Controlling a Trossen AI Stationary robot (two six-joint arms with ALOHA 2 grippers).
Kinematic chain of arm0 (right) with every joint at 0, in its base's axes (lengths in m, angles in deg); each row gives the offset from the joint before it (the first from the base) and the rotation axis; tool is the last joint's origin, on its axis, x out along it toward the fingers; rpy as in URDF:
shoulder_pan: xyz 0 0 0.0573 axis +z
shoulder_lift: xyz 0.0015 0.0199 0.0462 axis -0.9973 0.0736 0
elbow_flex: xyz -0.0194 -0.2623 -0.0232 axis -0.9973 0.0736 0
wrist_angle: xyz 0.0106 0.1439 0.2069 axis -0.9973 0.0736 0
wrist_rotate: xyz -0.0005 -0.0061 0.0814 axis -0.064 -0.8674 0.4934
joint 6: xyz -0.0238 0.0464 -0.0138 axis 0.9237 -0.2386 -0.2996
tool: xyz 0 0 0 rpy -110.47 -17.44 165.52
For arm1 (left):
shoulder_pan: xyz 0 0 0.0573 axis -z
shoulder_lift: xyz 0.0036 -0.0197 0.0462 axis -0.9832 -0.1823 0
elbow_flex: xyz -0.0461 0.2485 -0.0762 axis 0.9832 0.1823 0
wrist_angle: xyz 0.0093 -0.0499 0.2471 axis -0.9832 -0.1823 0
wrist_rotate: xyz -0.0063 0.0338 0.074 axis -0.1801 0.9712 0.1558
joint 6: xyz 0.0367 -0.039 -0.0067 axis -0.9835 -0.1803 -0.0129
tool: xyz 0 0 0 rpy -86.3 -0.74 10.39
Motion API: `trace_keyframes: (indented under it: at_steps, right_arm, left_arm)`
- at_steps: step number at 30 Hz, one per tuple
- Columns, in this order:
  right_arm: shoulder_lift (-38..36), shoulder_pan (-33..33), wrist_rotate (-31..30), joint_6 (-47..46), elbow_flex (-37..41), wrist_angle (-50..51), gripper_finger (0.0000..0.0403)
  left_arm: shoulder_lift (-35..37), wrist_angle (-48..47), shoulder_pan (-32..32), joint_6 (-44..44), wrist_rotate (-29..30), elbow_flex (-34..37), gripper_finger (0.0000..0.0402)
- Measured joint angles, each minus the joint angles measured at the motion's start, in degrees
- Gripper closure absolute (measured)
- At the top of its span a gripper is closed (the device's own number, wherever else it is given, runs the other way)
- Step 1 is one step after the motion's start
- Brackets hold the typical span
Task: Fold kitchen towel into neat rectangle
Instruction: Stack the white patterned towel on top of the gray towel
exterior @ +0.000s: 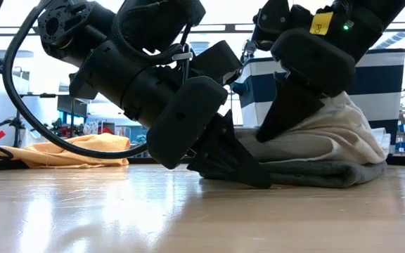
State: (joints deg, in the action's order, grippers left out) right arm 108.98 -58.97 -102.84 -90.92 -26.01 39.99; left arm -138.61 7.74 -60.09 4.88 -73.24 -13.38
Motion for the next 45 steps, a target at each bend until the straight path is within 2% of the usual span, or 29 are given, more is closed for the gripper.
trace_keyframes:
  at_steps: [17, 27, 37, 41, 45]
  right_arm:
    - [-0.3, 0.3, 2.8, 1.8, 0.0, -3.8, 0.0399]
    - [-0.3, 0.5, 3.1, 3.4, -3.2, -1.7, 0.0398]
    - [-0.3, 0.7, 3.7, 3.4, -3.2, 3.8, 0.0396]
    - [-0.3, 0.8, 3.7, 3.4, -3.2, 4.0, 0.0379]
    - [-0.3, 1.1, 3.9, 4.4, -3.1, 4.1, 0.0336]
  left_arm:
    - [0.0, 0.2, -0.2, -0.2, 0.0, 0.0, 0.0249]
    - [0.0, 0.2, -0.2, -0.2, 0.1, 0.0, 0.0249]
    - [0.1, -1.3, -0.3, -0.5, 0.1, -0.1, 0.0249]
    - [1.3, -4.4, -0.3, -1.9, -0.5, -0.1, 0.0249]
    - [4.1, -10.3, -0.3, -3.0, -0.4, 0.0, 0.0249]
